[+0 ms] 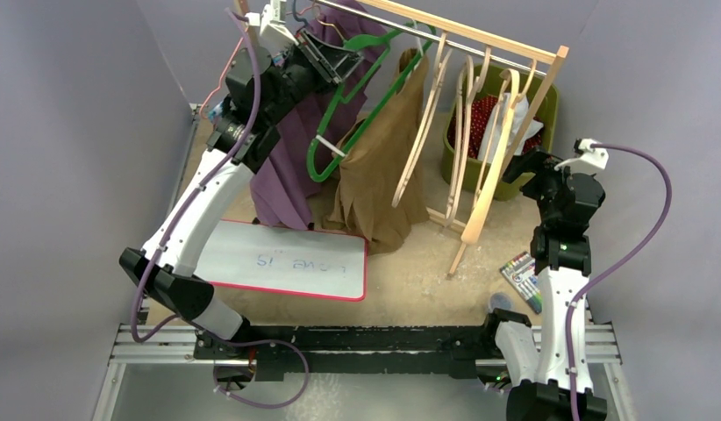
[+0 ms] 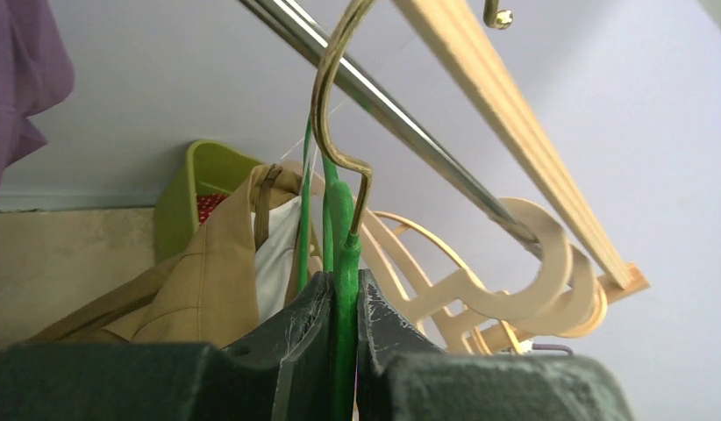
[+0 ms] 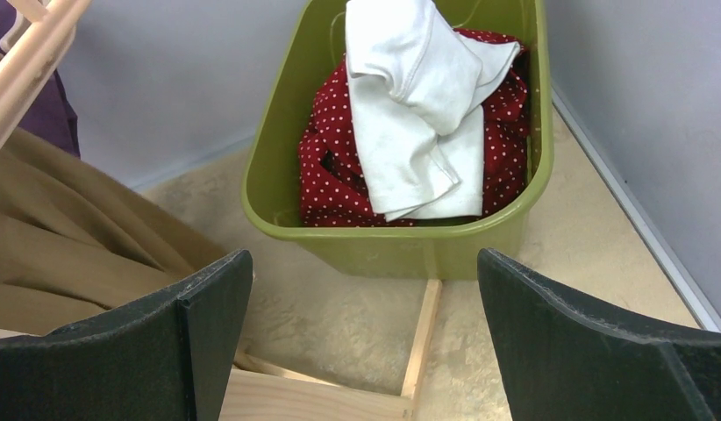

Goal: Remove the skirt from the hanger
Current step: Pick up the hanger from the clothesline, then adjust the clothesline at the center of the board.

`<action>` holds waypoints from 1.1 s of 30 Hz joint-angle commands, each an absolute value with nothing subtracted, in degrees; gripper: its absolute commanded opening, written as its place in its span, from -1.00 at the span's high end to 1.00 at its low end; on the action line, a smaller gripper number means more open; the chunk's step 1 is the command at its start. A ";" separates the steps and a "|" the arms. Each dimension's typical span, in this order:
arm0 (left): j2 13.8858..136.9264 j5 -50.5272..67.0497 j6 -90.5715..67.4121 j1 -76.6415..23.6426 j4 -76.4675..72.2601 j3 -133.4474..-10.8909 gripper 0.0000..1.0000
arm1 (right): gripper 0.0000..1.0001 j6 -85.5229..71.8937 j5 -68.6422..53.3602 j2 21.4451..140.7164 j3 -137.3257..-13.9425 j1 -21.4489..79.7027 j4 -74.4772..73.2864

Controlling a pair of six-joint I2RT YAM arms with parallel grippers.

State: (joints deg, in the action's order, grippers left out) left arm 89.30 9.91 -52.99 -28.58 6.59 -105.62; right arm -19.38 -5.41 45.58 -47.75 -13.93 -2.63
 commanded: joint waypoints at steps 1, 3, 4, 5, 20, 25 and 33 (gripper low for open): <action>83.99 11.54 -56.98 -28.30 -7.94 -105.21 1.00 | -0.98 -19.07 -7.73 44.36 -47.42 -13.48 -0.37; 83.18 11.36 -57.10 -28.29 -8.64 -103.62 1.00 | -0.98 -19.25 -7.73 44.15 -47.25 -13.49 -0.31; 82.86 11.39 -57.22 -28.26 -9.28 -102.77 1.00 | -0.98 -19.31 -7.73 44.19 -47.20 -13.54 -0.32; 82.57 11.45 -57.48 -28.25 -9.98 -102.02 1.00 | -0.98 -19.45 -7.82 44.16 -47.13 -13.51 -0.35; 80.43 12.65 -55.19 -28.30 -20.40 -89.96 1.00 | -0.98 -23.49 -19.21 43.72 -42.06 -13.45 -2.43; 78.98 9.94 -53.38 -28.30 -27.82 -82.14 1.00 | -0.87 -27.87 -33.62 44.86 -35.44 -13.02 5.08; 79.18 10.29 -50.49 -28.31 -28.52 -78.42 1.00 | -0.91 -22.99 -22.85 40.63 -43.10 -12.39 -10.11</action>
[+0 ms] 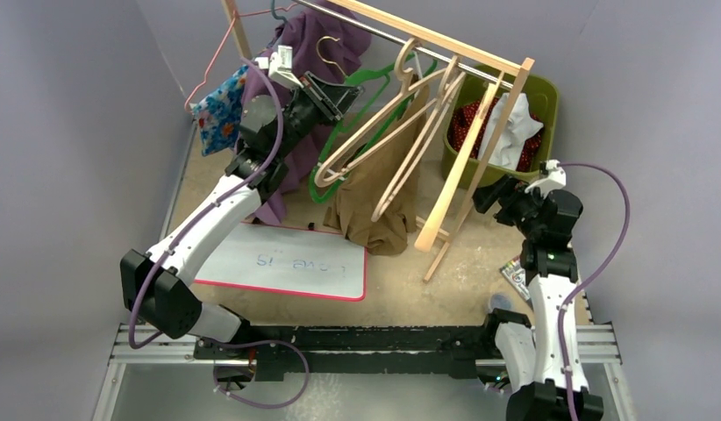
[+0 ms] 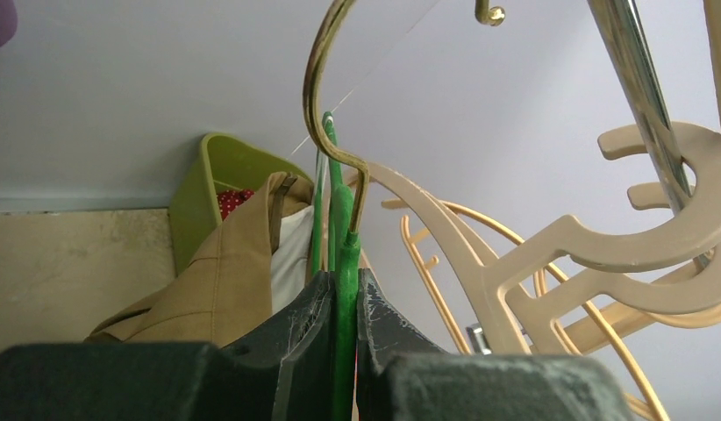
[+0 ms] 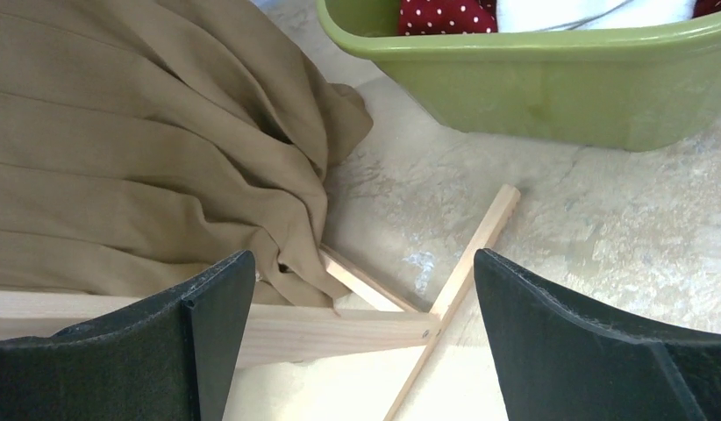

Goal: Remove the skirt from the hanger
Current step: Adjust the clothesline at the center of the board.

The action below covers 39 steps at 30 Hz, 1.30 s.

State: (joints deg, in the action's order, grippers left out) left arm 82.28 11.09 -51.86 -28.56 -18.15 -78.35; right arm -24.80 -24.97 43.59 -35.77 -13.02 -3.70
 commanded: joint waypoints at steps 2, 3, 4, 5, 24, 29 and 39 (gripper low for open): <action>78.57 9.85 -49.88 -28.30 -28.25 -77.71 1.00 | -0.90 -23.84 -22.61 39.53 -45.38 -12.39 -13.35; 78.17 9.53 -49.57 -28.30 -27.68 -77.40 1.00 | -0.90 -24.36 -23.61 38.61 -45.89 -12.39 -14.60; 77.83 8.98 -49.24 -28.30 -26.73 -77.35 1.00 | -0.90 -24.94 -25.15 37.98 -46.52 -12.39 -15.89; 77.59 8.34 -48.81 -28.30 -25.72 -77.50 1.00 | -0.89 -25.30 -26.47 37.41 -47.18 -12.39 -17.75; 77.72 6.71 -45.88 -28.30 -24.57 -75.63 1.00 | -0.89 -18.84 -47.59 40.12 -46.40 -12.39 -28.73; 77.29 7.18 -44.97 -28.30 -24.58 -74.49 1.00 | -0.90 -22.23 -50.67 40.97 -40.91 -12.40 -23.47; 77.35 -3.77 -50.39 -28.30 -27.54 -71.25 1.00 | -0.90 -36.56 -42.29 46.14 -35.43 -12.39 1.42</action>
State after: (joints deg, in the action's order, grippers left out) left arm 79.68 2.81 -46.04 -28.56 -18.98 -71.24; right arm -29.23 -47.13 44.53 -35.29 -12.36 -13.04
